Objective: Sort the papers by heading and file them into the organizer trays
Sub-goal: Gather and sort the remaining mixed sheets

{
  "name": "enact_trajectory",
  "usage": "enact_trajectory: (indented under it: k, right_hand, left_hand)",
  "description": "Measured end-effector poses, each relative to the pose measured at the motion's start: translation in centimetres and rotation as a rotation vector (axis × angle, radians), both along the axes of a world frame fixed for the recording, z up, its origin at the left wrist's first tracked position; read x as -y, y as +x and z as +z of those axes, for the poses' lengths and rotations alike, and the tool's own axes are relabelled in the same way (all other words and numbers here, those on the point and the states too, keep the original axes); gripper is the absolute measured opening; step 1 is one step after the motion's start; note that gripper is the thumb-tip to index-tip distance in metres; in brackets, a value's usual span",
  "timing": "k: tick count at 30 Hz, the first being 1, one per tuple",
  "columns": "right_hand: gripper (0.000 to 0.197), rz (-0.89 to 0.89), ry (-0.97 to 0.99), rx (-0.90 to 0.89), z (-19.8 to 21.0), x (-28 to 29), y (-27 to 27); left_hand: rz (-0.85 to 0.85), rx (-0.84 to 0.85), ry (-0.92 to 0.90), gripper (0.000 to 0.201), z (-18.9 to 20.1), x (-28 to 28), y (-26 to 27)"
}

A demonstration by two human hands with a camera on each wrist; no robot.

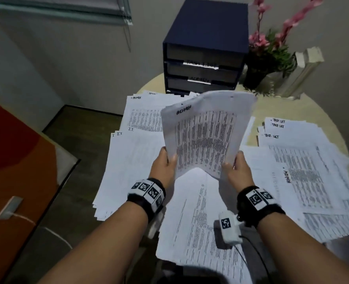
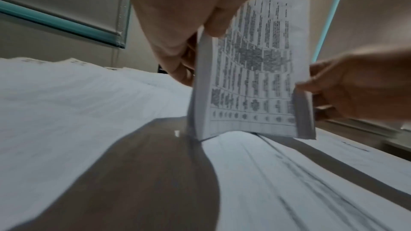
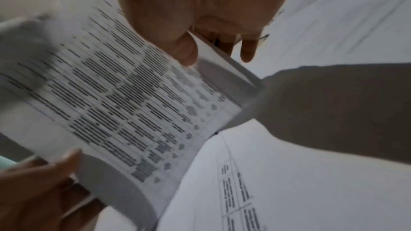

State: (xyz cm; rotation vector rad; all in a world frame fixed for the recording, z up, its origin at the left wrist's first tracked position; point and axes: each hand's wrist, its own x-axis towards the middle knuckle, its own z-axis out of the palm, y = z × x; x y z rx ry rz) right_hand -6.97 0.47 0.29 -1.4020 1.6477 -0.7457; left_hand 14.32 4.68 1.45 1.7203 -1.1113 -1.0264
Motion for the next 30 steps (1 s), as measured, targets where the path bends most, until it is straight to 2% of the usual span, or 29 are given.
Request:
enact_trajectory:
  k: [2,3,6,7,9,11,15,17,21,22,26,28,30]
  right_hand:
    - [0.004,-0.026,-0.063,-0.083,0.5,0.8,0.9]
    - [0.006,-0.049,-0.099,-0.094,1.0,1.3,1.3]
    - [0.005,-0.084,-0.121,-0.061,1.7,2.9,2.5]
    - [0.003,-0.079,-0.106,-0.074,1.3,3.1,2.9]
    - [0.006,-0.055,-0.041,-0.103,-0.1,3.0,3.8]
    - [0.006,-0.035,0.036,-0.153,-1.7,2.2,4.5]
    - [0.004,-0.042,0.127,-0.274,-4.4,0.8,5.4]
    - [0.009,-0.046,0.148,-0.297,-5.2,0.8,5.6]
    - [0.006,-0.062,0.156,-0.285,-5.3,0.8,5.8]
    - [0.004,-0.065,0.163,-0.282,-5.3,0.8,5.8]
    - [0.007,-0.083,0.147,-0.263,-5.0,0.8,5.7]
    - [0.008,-0.113,0.103,-0.242,-4.5,0.8,5.4]
    - [0.009,-0.153,0.054,-0.203,-3.8,0.9,5.4]
  left_hand:
    - [0.035,0.013,0.070,0.030,-0.5,0.5,2.8]
    - [0.084,0.073,0.111,0.039,-1.2,0.7,4.9]
    - [0.250,0.469,0.376,0.057,-4.1,0.0,11.8]
    - [0.297,0.538,0.499,0.061,-4.8,-0.6,13.7]
    - [0.329,0.465,0.691,0.073,-5.4,-2.0,16.1]
    - [0.266,0.342,0.788,0.075,-5.1,-3.1,17.1]
    - [0.210,0.336,0.727,0.034,-4.0,-4.2,17.5]
    - [0.220,0.286,0.675,0.029,-3.3,-4.2,17.1]
    - [0.237,-0.007,0.584,0.023,-2.1,-4.5,15.8]
    - [0.228,0.009,0.543,0.021,-1.8,-4.7,15.4]
    - [0.120,0.388,0.392,0.015,0.3,-5.5,14.3]
    - [0.139,0.546,0.334,0.011,1.7,-6.1,14.3]
    - [0.228,0.715,0.262,0.013,3.7,-6.5,14.9]
